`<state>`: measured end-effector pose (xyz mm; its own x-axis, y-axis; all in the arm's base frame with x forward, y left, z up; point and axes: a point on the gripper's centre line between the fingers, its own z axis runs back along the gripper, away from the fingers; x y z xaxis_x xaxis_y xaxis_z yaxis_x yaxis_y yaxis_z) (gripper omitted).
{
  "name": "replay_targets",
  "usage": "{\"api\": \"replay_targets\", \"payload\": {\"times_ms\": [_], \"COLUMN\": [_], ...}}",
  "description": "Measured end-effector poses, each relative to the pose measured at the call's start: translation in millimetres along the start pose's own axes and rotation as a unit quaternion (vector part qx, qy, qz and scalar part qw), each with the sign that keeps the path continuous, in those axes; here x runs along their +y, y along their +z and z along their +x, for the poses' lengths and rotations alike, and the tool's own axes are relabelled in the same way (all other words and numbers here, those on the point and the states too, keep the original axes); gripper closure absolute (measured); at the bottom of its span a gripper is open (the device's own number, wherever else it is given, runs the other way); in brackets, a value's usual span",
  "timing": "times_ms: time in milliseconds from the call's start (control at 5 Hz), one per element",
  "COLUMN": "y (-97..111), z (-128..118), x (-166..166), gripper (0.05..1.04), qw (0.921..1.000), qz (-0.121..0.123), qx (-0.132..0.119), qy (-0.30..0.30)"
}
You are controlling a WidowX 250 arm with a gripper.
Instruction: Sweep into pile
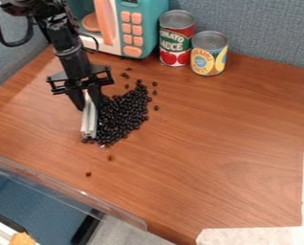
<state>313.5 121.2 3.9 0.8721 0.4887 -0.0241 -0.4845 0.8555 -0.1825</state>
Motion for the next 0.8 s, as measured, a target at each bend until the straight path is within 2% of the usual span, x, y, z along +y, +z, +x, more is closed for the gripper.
{"api": "replay_targets", "payload": {"times_ms": [400,600,800], "y": [11.3,42.9,57.8], "z": [1.1,10.9,23.7], "x": [12.8,31.2,38.2], "gripper": [0.746,0.746,0.746], "qw": [0.9999,0.9997,0.9979], "qz": [-0.008,-0.016,-0.006], "qx": [0.014,-0.017,-0.037], "qy": [0.005,0.001,-0.052]}}
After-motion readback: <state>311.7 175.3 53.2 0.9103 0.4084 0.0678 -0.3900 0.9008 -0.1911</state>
